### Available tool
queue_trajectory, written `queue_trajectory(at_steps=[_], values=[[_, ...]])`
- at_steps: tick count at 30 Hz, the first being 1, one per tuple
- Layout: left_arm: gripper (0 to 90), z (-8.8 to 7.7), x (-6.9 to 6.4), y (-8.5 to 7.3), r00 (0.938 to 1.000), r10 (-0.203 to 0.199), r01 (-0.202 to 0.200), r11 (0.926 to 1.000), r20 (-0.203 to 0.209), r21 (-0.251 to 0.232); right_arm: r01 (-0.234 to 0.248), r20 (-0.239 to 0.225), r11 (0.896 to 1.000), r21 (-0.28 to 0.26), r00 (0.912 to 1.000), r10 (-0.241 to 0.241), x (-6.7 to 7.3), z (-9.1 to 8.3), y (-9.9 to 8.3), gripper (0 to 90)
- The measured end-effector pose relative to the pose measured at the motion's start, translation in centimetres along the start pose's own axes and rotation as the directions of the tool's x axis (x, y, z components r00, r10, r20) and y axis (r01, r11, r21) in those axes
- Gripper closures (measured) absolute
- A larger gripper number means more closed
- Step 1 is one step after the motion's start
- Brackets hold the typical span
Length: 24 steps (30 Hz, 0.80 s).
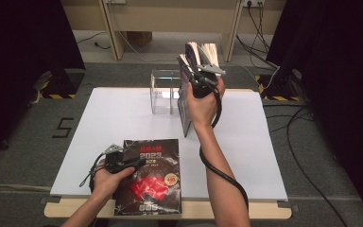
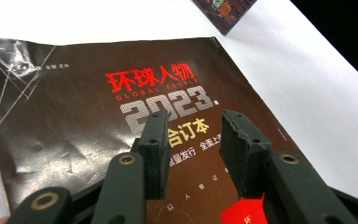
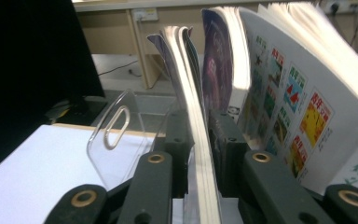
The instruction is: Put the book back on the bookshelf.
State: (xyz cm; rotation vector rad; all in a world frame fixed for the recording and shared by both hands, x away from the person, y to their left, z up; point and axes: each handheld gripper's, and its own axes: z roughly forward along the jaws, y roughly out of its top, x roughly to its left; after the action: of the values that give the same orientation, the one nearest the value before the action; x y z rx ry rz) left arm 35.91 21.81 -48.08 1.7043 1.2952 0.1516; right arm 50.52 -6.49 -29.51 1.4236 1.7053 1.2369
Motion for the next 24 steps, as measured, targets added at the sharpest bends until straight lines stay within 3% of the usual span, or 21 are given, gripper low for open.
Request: queue_trajectory(at_steps=[11,14,18,24], values=[[61.5,-0.02,0.05,0.05,1.0,-0.001,0.001,1.0,-0.003,-0.003,0.002,-0.026,0.997,0.082,0.9997,0.0,-0.38,-0.75,-0.18,77.1],[61.5,0.02,0.03,0.03,1.0,0.002,-0.002,1.0,-0.003,0.0,0.005,-0.018,0.995,0.1,0.9998,-0.003,-0.38,-0.74,-0.18,79.9],[61.5,0.04,0.07,-0.01,1.0,0.002,-0.002,1.0,-0.007,0.004,0.025,0.028,0.991,0.134,0.9992,-0.029,-0.07,-0.62,0.26,84.1],[61.6,0.02,0.12,0.04,1.0,-0.001,0.001,1.0,-0.005,0.002,0.025,0.047,0.995,0.096,0.9985,-0.03,0.43,-0.31,0.25,84.5]])
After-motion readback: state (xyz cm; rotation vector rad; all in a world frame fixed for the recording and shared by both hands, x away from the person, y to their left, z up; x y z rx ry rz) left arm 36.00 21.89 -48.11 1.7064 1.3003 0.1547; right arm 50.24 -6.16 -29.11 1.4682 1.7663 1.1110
